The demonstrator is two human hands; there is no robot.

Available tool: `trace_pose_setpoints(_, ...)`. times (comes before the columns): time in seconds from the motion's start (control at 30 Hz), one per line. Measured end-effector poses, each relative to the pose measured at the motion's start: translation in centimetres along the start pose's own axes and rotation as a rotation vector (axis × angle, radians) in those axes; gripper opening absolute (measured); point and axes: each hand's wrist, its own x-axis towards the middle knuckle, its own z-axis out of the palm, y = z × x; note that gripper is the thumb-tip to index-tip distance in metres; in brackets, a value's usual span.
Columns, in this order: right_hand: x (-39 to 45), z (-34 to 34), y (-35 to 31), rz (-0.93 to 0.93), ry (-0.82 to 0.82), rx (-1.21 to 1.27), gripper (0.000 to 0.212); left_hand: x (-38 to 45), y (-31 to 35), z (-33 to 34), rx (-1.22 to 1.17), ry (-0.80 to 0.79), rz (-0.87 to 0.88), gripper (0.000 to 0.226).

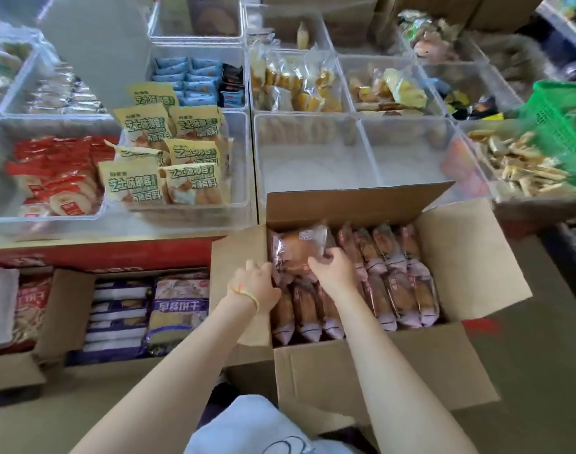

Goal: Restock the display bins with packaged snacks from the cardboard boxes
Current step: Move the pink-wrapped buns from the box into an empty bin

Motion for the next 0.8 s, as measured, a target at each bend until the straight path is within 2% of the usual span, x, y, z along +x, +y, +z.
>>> trace_pose_setpoints(0.1,0.0,0.4,0.7,-0.026,-0.133,0.059,0.061,-1.0,1.2,2.0,-0.071,0.007,-0.053,0.053)
trace_pose_setpoints(0.2,0.2,-0.2,1.3,-0.031,-0.165,0.223,0.053,-2.1,2.4,2.6,-0.188,0.069,-0.095,0.058)
trace_pose_setpoints(0.33,0.0,-3.9,1.6,-0.186,-0.164,0.313,0.040,-3.1,3.5,2.2,-0.415,0.209,-0.135,0.068)
trace_pose_setpoints(0.43,-0.4,-7.8,1.3,-0.274,-0.252,0.358,0.039,-3.8,4.5,1.1,-0.548,0.410,-0.057,0.081)
trace_pose_setpoints(0.5,-0.5,-10.1,0.8,-0.340,-0.316,0.399,0.038,-4.1,5.2,0.1,-0.585,0.484,0.025,0.092)
trace_pose_setpoints(0.57,-0.5,-11.9,-0.1,-0.376,-0.381,0.442,0.037,-4.1,6.0,-1.4,-0.660,0.426,0.085,0.088)
trace_pose_setpoints(0.63,-0.6,-13.1,-1.2,-0.373,-0.395,0.519,0.033,-4.0,7.2,-2.7,-0.938,0.280,0.156,0.066)
trace_pose_setpoints(0.7,-0.5,-13.8,-2.1,-0.388,-0.374,0.531,0.035,-3.5,8.1,-3.7,-1.256,0.170,0.212,0.059)
trace_pose_setpoints(0.77,-0.5,-14.2,-2.9,-0.400,-0.454,0.458,0.052,-3.2,8.8,-4.5,-1.422,0.186,0.241,0.064)
trace_pose_setpoints(0.8,-0.5,-14.3,-3.3,-0.399,-0.526,0.420,0.052,-3.0,9.1,-5.1,-1.470,0.224,0.264,0.062)
